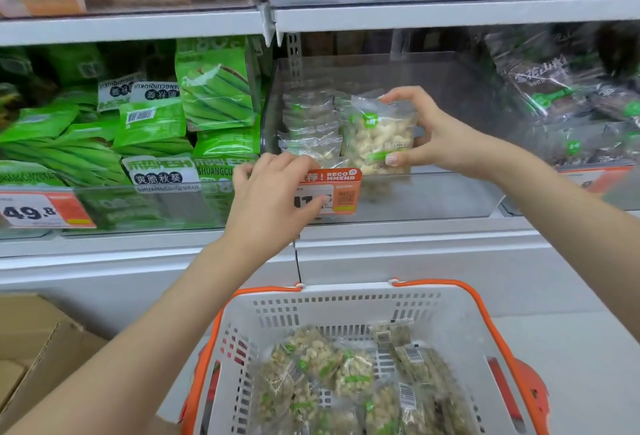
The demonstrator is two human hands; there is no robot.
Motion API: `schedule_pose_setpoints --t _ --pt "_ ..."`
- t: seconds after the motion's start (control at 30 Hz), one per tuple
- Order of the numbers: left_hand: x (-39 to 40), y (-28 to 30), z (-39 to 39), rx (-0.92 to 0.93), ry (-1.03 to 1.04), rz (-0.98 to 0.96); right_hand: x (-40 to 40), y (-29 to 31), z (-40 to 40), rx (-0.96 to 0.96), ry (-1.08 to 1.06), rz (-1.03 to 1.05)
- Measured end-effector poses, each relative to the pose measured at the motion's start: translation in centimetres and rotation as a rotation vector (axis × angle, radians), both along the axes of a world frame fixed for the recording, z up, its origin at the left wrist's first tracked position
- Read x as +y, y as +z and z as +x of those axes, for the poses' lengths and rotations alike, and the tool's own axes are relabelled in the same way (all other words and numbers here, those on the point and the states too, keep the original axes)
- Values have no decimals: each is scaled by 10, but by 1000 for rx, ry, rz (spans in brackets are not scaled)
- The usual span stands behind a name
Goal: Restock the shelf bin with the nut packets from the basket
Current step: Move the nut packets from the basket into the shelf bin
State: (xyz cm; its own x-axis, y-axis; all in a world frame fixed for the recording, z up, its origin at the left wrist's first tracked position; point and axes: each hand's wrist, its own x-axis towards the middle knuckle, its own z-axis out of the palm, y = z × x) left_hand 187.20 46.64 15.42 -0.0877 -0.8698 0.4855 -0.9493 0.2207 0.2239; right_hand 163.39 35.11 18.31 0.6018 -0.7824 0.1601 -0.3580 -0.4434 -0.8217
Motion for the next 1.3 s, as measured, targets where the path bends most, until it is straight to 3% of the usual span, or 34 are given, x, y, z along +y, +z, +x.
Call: schedule_pose_setpoints --t 0.13,0.3,0.43,0.7,1.13,1.3 --pt "-1 -1 -2 16 6 7 0 2 5 189 2 -74" --pt "0 -2 0 17 1 10 1 13 2 158 -43 146" --pt "0 -1 -1 22 3 23 -1 14 5 95 -115 -107" --pt "2 -2 -2 34 11 28 -12 27 23 656 -121 -54" --pt "4 1 -11 82 63 92 -9 26 52 954 -121 -82" --pt "6 3 -9 85 49 118 -15 32 52 950 -122 96"
